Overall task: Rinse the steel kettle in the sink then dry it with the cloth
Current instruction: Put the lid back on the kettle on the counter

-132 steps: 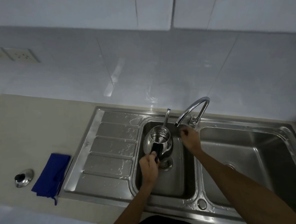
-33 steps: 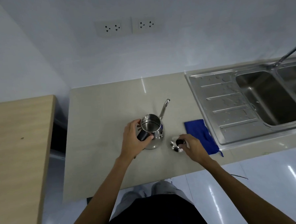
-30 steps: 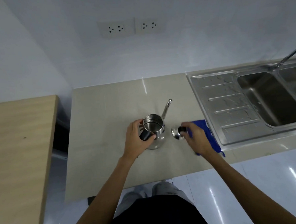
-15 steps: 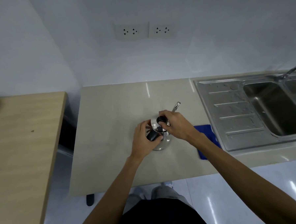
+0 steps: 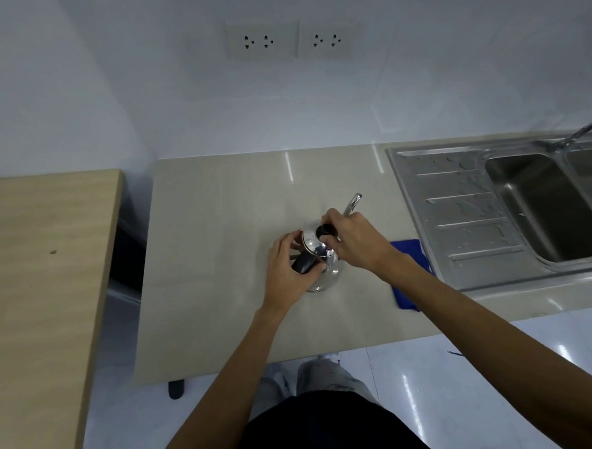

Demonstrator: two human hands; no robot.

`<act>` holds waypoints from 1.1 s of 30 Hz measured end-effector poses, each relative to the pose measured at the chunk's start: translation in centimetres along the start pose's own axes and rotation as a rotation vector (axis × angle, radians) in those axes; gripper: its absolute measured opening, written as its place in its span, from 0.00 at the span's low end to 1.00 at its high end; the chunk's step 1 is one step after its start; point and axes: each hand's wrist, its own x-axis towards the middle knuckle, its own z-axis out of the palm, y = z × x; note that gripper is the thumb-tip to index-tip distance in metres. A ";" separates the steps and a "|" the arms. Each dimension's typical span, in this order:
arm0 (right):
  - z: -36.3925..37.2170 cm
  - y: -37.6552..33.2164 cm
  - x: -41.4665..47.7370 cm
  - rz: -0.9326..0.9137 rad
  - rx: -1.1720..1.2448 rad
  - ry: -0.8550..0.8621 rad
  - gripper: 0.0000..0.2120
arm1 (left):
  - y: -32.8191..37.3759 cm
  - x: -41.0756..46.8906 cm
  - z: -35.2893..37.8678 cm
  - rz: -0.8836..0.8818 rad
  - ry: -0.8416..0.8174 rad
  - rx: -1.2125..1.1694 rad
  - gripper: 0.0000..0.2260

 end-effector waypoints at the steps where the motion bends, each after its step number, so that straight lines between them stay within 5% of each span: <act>1: 0.0 -0.1 0.1 0.004 -0.006 -0.010 0.10 | 0.0 0.0 0.0 0.001 0.002 -0.002 0.37; 14: 0.6 0.7 0.3 0.041 0.091 -0.045 0.14 | 0.0 0.0 0.0 -0.042 -0.010 -0.037 0.34; 17: 1.2 2.5 -1.8 0.088 0.318 0.078 0.21 | 0.1 -0.3 0.3 -0.064 0.009 -0.041 0.35; 20: 2.4 6.3 -4.7 0.316 0.414 0.299 0.17 | 0.6 -1.0 1.2 -0.076 0.067 -0.039 0.35; 24: 5.8 14.8 -7.6 0.480 0.194 0.267 0.14 | 1.5 -2.0 2.9 -0.093 0.178 -0.020 0.35; 29: 9.6 20.9 -9.5 0.467 -0.120 -0.047 0.29 | 2.1 -2.2 3.4 -0.096 0.176 0.072 0.36; 33: 11.9 21.4 -10.0 0.454 -0.147 0.026 0.34 | 3.2 -0.7 2.1 -0.005 0.123 0.141 0.33</act>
